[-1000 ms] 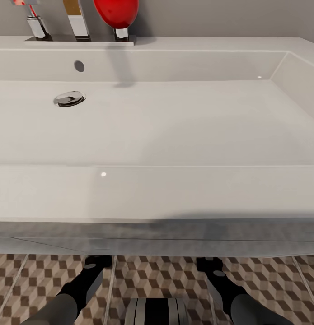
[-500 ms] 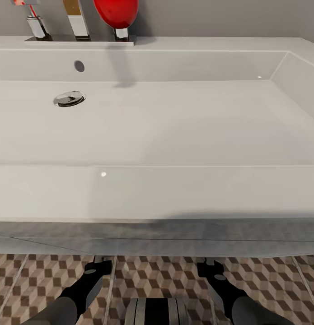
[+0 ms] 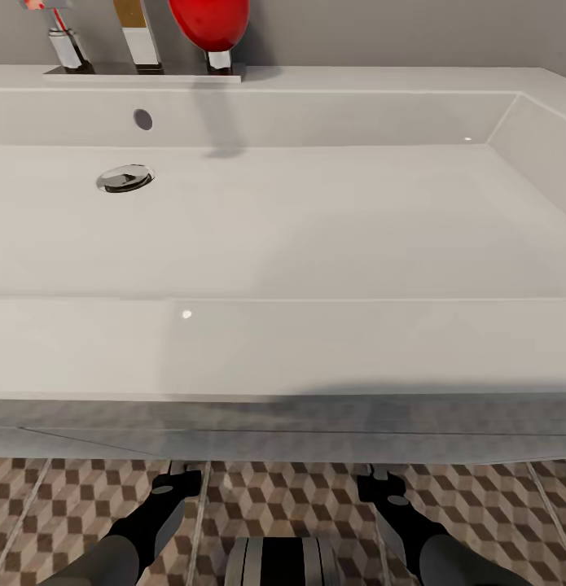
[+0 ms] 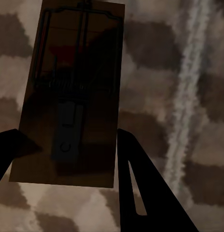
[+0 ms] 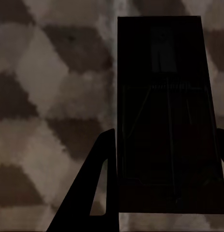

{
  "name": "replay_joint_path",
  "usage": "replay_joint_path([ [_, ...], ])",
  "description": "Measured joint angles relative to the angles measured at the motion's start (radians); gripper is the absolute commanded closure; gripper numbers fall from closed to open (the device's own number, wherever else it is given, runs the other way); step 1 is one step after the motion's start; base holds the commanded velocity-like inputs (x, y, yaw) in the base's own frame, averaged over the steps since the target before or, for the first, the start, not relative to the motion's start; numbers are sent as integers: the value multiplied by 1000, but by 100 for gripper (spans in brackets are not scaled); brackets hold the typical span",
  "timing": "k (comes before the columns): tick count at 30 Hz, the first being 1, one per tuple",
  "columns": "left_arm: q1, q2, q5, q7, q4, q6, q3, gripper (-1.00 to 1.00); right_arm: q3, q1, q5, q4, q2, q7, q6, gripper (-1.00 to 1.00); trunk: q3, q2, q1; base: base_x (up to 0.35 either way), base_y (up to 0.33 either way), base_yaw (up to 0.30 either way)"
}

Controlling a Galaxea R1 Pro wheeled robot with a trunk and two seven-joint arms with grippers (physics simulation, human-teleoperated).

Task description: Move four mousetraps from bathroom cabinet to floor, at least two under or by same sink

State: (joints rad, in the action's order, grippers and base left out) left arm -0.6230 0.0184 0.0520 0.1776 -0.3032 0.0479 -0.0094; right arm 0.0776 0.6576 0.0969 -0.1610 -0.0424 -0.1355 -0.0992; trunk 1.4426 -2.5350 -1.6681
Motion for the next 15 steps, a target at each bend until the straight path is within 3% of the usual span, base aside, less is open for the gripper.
replay_joint_path([
  [15,0,0,0,0,1,3,0,100,0,3,-1,0,0,0,8,100,0,0,0,0,0,0],
])
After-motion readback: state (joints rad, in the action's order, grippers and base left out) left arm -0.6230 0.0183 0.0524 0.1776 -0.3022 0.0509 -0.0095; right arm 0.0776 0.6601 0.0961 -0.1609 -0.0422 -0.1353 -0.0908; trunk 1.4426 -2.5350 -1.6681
